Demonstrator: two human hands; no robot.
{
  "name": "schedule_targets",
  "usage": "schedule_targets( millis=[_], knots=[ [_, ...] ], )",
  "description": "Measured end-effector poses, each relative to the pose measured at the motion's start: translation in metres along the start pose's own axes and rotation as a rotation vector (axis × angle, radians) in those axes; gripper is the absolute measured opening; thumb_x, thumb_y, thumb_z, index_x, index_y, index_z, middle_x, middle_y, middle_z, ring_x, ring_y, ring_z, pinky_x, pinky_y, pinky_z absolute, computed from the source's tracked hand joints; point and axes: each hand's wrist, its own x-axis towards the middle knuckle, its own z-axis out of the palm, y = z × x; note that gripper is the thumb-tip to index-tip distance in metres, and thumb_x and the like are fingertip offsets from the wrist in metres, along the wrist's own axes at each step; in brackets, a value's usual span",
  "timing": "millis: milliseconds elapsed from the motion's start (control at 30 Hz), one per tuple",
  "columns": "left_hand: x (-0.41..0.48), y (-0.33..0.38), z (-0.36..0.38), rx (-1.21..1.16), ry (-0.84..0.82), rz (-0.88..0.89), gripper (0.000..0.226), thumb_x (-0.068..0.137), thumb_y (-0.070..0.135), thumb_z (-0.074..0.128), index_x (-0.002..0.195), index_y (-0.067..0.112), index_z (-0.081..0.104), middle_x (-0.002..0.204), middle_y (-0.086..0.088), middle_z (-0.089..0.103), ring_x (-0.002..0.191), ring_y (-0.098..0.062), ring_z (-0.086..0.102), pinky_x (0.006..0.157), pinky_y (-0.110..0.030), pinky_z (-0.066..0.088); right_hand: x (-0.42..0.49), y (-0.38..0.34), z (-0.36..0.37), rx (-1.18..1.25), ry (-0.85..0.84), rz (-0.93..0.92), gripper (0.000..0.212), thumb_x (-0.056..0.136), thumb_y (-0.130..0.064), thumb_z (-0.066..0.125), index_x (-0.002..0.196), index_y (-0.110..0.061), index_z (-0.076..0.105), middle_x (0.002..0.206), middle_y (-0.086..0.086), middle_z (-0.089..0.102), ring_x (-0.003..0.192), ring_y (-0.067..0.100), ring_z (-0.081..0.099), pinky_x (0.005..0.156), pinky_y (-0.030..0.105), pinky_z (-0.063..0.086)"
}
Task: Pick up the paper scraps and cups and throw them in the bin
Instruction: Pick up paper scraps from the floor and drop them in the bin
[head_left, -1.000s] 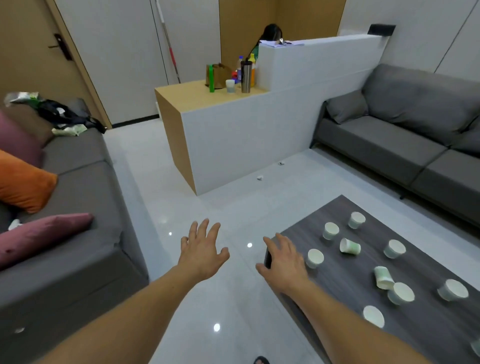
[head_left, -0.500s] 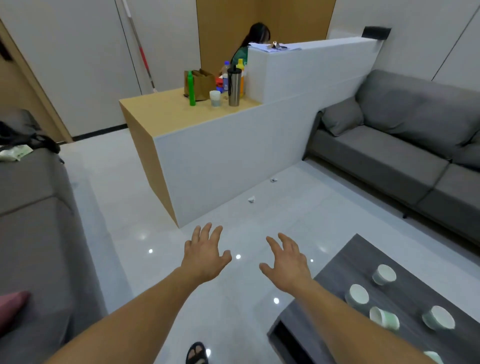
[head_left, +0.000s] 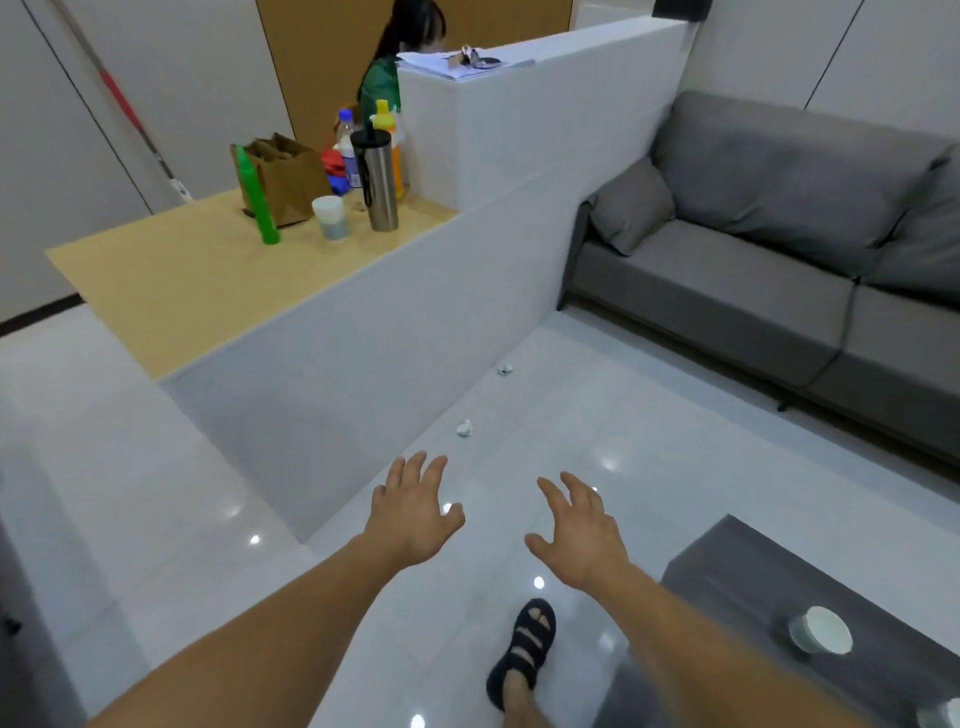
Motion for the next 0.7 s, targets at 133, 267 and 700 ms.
schedule_targets(
  millis=[133, 267, 700],
  knots=[
    [0.101, 0.005, -0.019, 0.008, 0.001, -0.046, 0.074, 0.090, 0.053, 0.043, 0.151, 0.025, 0.013, 0.160, -0.004, 0.008, 0.147, -0.027, 0.003, 0.115, -0.048, 0.017, 0.102, 0.014, -0.023, -0.010, -0.028, -0.018, 0.080, 0.092, -0.054, 0.050, 0.155, -0.029, 0.008, 0.162, 0.001, 0.001, 0.147, 0.024, 0.006, 0.112, 0.042, 0.030],
    [0.188, 0.023, -0.043, -0.007, -0.005, -0.080, 0.073, 0.090, 0.053, 0.043, 0.151, 0.024, 0.015, 0.159, -0.004, 0.010, 0.146, -0.027, 0.004, 0.116, -0.046, 0.019, 0.186, 0.028, -0.065, -0.030, -0.053, -0.057, 0.079, 0.091, -0.053, 0.050, 0.155, -0.029, 0.009, 0.162, 0.001, 0.002, 0.147, 0.024, 0.008, 0.111, 0.043, 0.031],
    [0.454, 0.056, -0.060, -0.063, -0.148, -0.026, 0.073, 0.093, 0.052, 0.042, 0.152, 0.022, 0.012, 0.160, -0.004, 0.007, 0.147, -0.026, 0.002, 0.117, -0.044, 0.016, 0.435, 0.064, -0.132, -0.081, -0.127, 0.002, 0.078, 0.092, -0.053, 0.049, 0.155, -0.029, 0.008, 0.162, 0.000, 0.000, 0.147, 0.024, 0.008, 0.110, 0.042, 0.034]
  ],
)
